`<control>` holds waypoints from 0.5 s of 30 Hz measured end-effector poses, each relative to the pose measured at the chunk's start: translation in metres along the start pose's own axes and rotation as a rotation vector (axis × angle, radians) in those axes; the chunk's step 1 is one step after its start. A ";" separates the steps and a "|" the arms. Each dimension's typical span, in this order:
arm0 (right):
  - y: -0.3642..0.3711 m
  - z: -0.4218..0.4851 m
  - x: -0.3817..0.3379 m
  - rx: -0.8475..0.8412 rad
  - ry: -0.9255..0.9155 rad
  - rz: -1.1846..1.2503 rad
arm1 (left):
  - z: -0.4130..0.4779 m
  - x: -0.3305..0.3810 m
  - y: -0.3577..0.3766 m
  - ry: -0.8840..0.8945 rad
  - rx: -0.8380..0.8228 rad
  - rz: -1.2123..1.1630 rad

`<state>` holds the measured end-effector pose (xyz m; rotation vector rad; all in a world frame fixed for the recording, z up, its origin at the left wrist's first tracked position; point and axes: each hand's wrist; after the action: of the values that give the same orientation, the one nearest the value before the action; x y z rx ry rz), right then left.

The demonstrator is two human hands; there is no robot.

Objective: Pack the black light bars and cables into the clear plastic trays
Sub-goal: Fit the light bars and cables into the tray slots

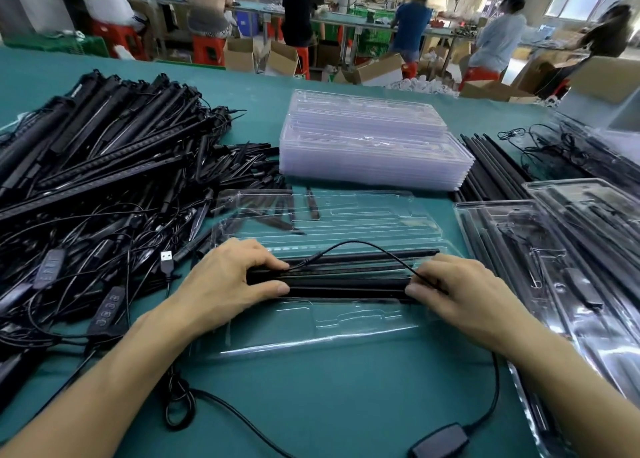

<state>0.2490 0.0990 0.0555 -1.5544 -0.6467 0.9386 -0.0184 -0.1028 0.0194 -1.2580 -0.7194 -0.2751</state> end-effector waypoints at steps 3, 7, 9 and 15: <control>-0.008 0.001 0.009 -0.035 0.071 -0.011 | -0.001 0.000 -0.001 -0.016 -0.031 -0.004; -0.019 0.006 0.014 -0.240 0.110 -0.278 | -0.002 0.001 -0.001 -0.032 -0.037 -0.001; -0.019 0.010 0.015 -0.243 0.109 -0.357 | -0.002 0.001 -0.002 -0.040 -0.044 -0.006; -0.023 0.015 0.029 -0.139 0.127 -0.148 | -0.004 0.001 -0.003 -0.041 -0.044 -0.034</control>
<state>0.2537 0.1353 0.0710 -1.6497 -0.7384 0.6908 -0.0183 -0.1070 0.0216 -1.2967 -0.7742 -0.2951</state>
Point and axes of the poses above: each hand's wrist, its own z-axis towards the middle knuckle, its own y-axis out of the palm, x = y × z, and after that the axes turned 6 degrees about -x, right-handed
